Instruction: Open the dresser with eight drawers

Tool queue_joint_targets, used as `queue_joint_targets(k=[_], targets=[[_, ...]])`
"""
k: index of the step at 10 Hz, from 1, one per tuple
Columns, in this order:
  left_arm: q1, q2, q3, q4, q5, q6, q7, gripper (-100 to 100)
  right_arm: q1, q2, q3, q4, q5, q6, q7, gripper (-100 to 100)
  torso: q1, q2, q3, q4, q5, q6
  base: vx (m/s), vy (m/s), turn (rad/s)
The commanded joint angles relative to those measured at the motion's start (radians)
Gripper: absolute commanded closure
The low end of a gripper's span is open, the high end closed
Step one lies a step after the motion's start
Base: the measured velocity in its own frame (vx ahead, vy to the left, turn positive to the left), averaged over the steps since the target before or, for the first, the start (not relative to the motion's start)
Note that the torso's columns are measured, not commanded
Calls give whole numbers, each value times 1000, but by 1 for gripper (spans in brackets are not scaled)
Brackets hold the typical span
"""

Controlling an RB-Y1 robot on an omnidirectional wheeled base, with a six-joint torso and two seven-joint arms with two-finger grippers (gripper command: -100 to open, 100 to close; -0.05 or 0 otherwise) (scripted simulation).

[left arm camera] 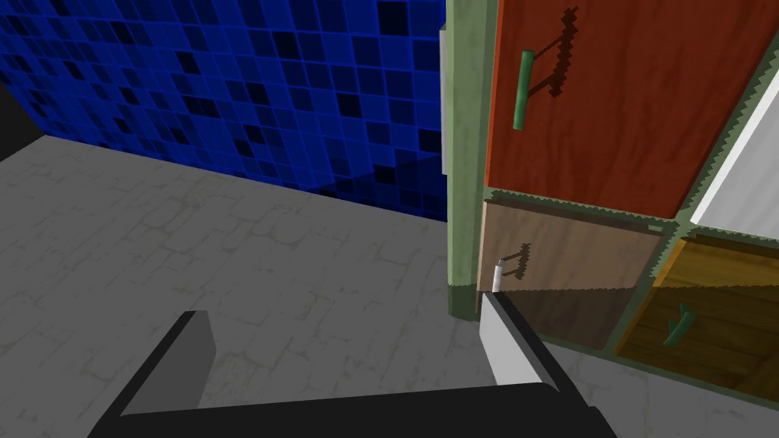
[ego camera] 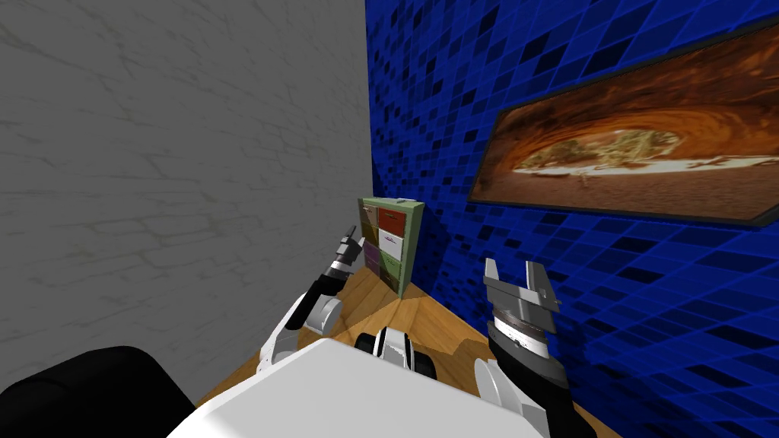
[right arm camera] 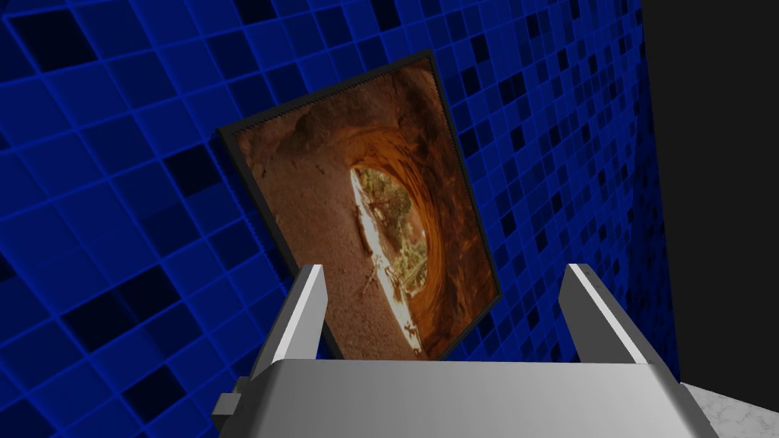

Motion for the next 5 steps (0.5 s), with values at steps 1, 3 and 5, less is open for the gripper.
queue_joint_targets(k=[1, 3, 5], targets=[[-15, -15, -6, -5, -4, 46, 3, -100, 0, 0, 0, 0, 0, 0, 0, 0, 0, 0, 0, 0, 0, 0, 109, 11, -61], [-31, -30, -13, -11, -8, 93, 5, -100, 0, 0, 0, 0, 0, 0, 0, 0, 1, -2, -1, 0, 0, 0, 134, 18, -100], [-46, -34, -20, -17, -13, 141, 7, -100, 0, 0, 0, 0, 0, 0, 0, 0, -1, 1, 0, 0, 0, 0, 121, 0, -85]])
